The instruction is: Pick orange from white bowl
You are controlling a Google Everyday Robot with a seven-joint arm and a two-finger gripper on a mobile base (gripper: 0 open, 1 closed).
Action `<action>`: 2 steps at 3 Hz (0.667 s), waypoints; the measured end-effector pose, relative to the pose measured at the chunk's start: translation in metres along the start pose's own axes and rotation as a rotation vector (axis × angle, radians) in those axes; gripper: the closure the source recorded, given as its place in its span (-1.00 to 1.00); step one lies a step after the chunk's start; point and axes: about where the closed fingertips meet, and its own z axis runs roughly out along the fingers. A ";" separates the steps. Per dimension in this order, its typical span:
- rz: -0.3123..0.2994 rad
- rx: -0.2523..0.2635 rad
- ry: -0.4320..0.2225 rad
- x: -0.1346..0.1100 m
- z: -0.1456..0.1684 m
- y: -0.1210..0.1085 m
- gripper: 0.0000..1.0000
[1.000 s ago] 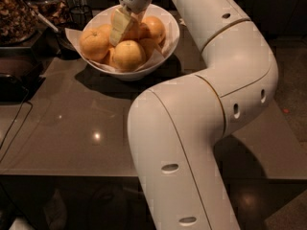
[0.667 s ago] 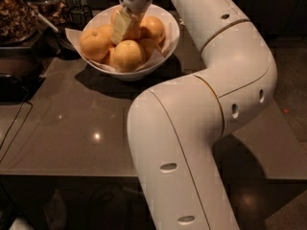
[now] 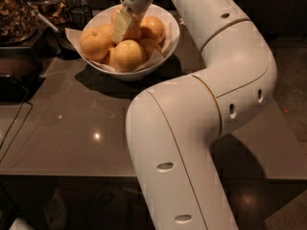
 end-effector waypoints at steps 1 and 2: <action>-0.030 -0.031 -0.145 -0.007 -0.020 -0.001 1.00; -0.084 -0.085 -0.321 -0.005 -0.056 0.006 1.00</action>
Offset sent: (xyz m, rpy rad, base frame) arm -0.0506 -0.0387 0.0930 0.5047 -0.1559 0.2180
